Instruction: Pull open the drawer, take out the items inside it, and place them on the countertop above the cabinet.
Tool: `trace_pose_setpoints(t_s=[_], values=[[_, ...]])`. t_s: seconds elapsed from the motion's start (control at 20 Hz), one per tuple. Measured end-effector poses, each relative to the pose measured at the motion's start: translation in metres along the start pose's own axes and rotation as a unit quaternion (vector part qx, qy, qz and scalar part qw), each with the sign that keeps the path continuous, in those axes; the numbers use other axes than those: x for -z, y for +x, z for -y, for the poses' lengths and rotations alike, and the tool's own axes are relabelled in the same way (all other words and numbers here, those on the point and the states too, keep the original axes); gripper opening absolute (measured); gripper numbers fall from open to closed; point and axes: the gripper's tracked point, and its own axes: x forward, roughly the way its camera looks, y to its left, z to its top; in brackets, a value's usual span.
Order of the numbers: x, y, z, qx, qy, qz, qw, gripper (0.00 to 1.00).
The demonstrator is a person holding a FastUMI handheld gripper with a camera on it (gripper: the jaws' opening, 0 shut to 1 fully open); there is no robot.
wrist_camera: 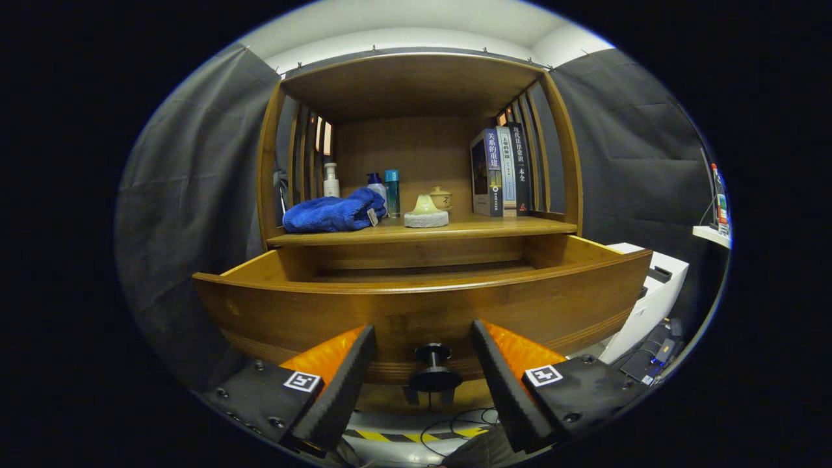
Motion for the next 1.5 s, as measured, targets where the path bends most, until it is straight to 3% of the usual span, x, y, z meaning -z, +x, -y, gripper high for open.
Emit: trace_pose_setpoints(t_s=[1.0, 1.5], values=[[-0.03, 0.127, -0.004, 0.005, -0.006, 0.014, 1.0, 0.98], [-0.031, 0.141, -0.004, 0.012, -0.002, 0.012, 1.0, 0.98]])
